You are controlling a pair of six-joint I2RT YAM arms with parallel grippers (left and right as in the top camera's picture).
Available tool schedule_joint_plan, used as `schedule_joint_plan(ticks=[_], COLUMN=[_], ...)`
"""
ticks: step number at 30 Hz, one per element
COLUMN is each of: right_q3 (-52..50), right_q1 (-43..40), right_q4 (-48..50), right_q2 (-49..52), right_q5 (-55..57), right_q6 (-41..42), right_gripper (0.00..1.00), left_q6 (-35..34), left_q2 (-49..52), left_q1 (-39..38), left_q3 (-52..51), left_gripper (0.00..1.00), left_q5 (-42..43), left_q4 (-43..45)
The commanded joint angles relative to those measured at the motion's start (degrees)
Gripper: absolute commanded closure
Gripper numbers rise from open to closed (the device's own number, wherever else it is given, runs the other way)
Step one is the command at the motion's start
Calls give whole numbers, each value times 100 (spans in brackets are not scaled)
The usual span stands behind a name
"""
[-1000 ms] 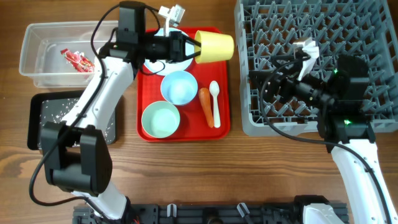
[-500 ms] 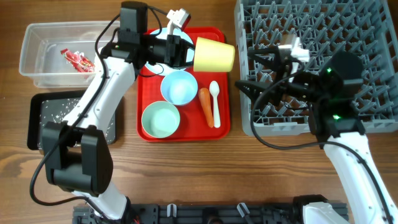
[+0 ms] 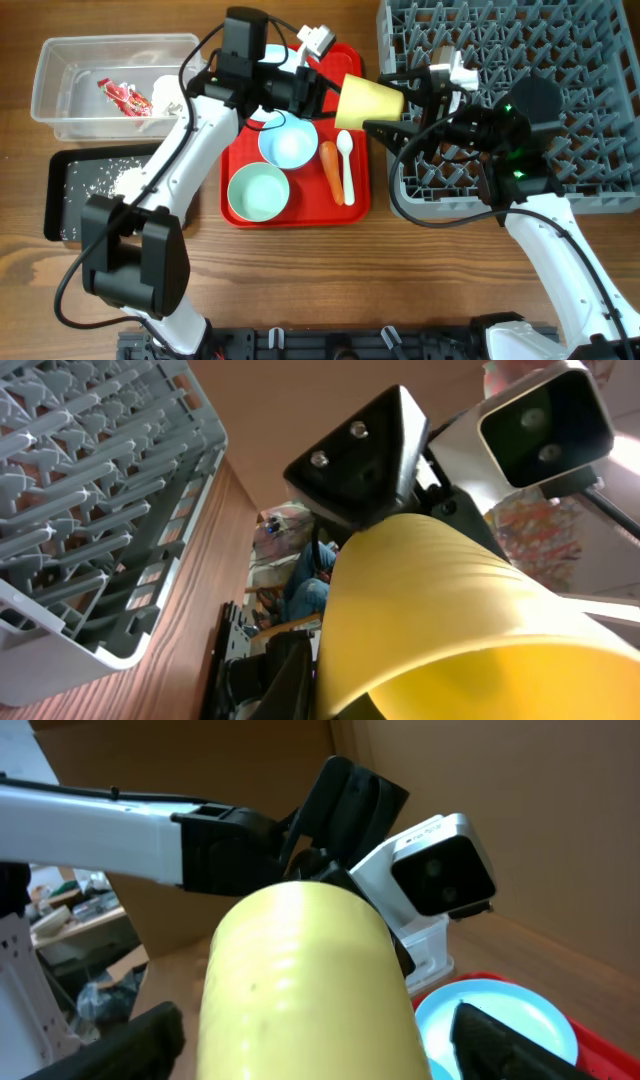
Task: Sort waste into correct bins and load items into the dishwasher rack
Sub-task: 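Move the yellow cup toward the right gripper above the rack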
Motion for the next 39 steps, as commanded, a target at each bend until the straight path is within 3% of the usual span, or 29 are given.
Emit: schedule_joint_plan(ticks=[1, 7, 11, 15, 21, 27, 32, 35, 39], right_q3=[129, 129, 127, 127, 127, 127, 127, 127, 127], right_q1=[24, 24, 24, 24, 24, 24, 24, 24, -11], right_q4=[26, -46, -144, -129, 90, 96, 129, 168, 190], right_q2=[92, 96, 103, 111, 111, 111, 111, 111, 111], right_q5=[-155, -184, -199, -219, -501, -501, -496, -498, -496], right_q6=[129, 127, 111, 111, 107, -24, -39, -35, -31], right_gripper=[23, 33, 20, 15, 15, 32, 55, 58, 61], left_q6=[136, 133, 74, -267, -739, -817, -813, -809, -809], left_q2=[-37, -37, -37, -37, -39, -39, -39, -39, -37], left_q1=[-20, -20, -22, -20, -20, -20, -20, -4, 50], left_q3=[46, 46, 46, 46, 46, 46, 46, 46, 46], left_gripper=[96, 96, 96, 96, 96, 96, 96, 95, 85], left_q5=[-76, -74, -24, 417, 417, 417, 417, 417, 417], left_q4=[26, 149, 151, 404, 538, 535, 538, 544, 562])
